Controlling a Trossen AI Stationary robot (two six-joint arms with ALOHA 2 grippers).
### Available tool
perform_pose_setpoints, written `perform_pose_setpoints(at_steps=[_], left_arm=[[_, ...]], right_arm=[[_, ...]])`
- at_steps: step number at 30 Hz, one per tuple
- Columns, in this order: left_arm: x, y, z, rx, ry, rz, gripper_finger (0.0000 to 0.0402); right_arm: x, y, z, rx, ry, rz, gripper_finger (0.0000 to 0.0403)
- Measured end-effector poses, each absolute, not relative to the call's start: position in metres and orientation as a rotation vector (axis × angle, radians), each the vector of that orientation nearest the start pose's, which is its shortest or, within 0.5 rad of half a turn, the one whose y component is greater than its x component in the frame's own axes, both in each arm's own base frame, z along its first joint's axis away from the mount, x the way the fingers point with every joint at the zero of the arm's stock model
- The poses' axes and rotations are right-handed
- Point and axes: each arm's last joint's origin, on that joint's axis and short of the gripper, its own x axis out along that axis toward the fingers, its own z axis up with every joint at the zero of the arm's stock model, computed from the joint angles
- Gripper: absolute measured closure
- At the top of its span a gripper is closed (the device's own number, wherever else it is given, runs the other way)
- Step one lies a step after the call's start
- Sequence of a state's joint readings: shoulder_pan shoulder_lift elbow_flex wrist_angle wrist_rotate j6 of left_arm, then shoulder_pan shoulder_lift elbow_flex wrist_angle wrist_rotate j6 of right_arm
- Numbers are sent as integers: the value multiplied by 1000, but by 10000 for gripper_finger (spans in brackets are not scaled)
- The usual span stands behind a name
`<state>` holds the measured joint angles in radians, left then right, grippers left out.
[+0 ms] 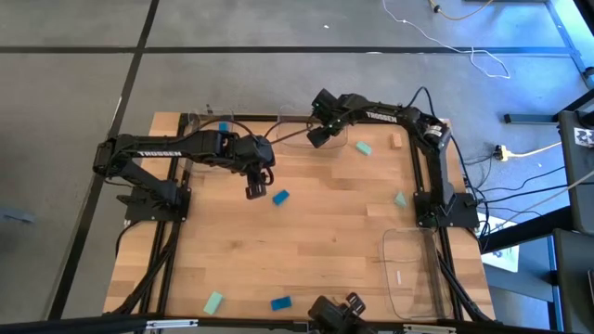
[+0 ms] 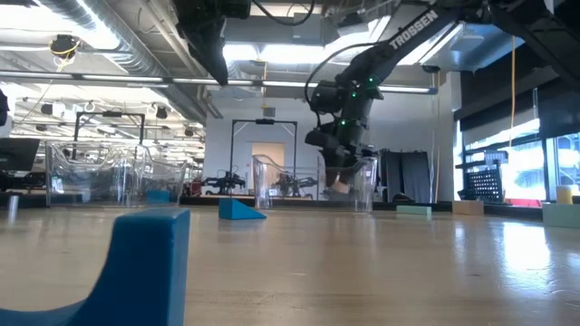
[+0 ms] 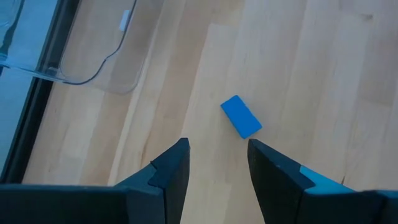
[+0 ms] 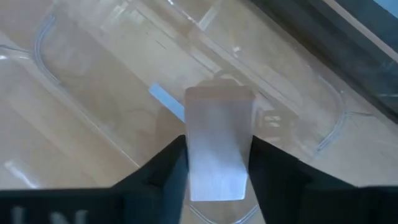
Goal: Sort & place blocks by color
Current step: Put the middle brown block into the top middle transparent bin, then put the top blue block into the top left transparent bin
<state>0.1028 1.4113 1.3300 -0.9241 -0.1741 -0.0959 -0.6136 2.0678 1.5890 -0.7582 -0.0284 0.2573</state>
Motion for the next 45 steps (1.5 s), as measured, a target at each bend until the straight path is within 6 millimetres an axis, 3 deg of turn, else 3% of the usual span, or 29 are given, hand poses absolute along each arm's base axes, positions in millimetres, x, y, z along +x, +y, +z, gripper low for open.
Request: perform_pose_setpoints(at_steps=[4, 11, 18, 23, 32, 38, 45], left_arm=[[277, 34, 323, -49, 995, 300, 248], [277, 34, 323, -42, 997, 296, 248], [275, 31, 321, -73, 1027, 234, 248], [271, 30, 319, -82, 1078, 216, 248], [266, 25, 316, -162, 1131, 257, 248], [266, 19, 301, -241, 1137, 306, 248], [272, 20, 284, -336, 1074, 363, 248]], right_arm=[[346, -243, 185, 615, 1126, -664, 190], [345, -241, 189, 693, 1137, -631, 182], [346, -236, 217, 718, 1192, -425, 181], [349, -216, 239, 616, 1272, -278, 180], [339, -155, 312, 389, 1180, -245, 179], [314, -112, 368, 288, 1039, -249, 179], [276, -74, 415, 239, 896, -209, 179]])
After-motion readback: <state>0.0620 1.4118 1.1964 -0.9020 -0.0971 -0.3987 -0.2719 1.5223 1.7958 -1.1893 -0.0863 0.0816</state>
